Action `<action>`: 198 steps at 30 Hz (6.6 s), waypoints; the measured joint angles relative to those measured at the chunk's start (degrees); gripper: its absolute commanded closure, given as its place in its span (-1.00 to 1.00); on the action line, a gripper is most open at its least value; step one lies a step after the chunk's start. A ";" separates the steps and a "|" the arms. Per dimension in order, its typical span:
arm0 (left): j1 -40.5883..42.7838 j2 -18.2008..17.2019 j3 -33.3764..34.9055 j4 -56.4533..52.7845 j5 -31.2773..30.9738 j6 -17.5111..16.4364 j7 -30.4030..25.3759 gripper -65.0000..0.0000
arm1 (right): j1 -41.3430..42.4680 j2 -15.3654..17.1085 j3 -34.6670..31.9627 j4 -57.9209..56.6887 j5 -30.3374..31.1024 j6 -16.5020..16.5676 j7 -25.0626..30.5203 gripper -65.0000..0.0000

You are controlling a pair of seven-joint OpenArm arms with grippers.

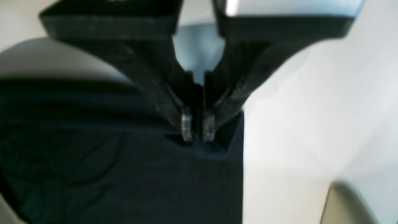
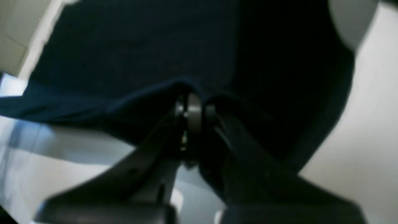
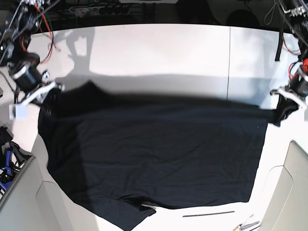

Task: Fold the T-shirt properly
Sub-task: 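Lift the shirt with both grippers and drag it toward the robot, then lay the shirt edge down and open both grippers, then move both grippers to the hem corners and grasp them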

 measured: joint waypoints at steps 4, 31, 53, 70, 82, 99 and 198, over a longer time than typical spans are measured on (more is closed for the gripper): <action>-4.17 0.15 5.42 -6.64 3.02 0.33 -2.19 1.00 | 6.12 -0.02 0.00 -7.48 -0.50 1.60 0.04 1.00; -19.26 0.96 10.05 -28.35 9.16 2.86 -5.03 0.10 | 30.32 1.07 -6.64 -42.77 -17.73 1.16 11.93 -0.30; -15.15 1.62 -1.27 -27.10 -2.51 -0.87 4.72 -0.07 | 15.63 4.85 10.86 -32.15 -9.20 0.33 9.09 -0.30; -15.96 5.70 4.50 -27.41 10.19 8.13 -7.89 -0.26 | 17.81 7.37 6.95 -42.66 -10.08 -1.84 14.32 -0.30; -16.15 7.15 8.66 -27.17 15.15 13.18 -12.22 -0.06 | 22.86 7.28 -1.14 -48.26 -12.79 -5.07 18.43 -0.01; -14.19 6.21 8.66 -19.89 17.59 10.69 -3.15 1.00 | 20.85 6.40 -1.62 -41.75 -10.93 1.22 6.40 1.00; -8.68 0.31 0.57 -12.44 9.16 8.07 0.22 -0.08 | 34.32 13.62 -4.31 -66.38 -22.77 -1.55 26.64 0.10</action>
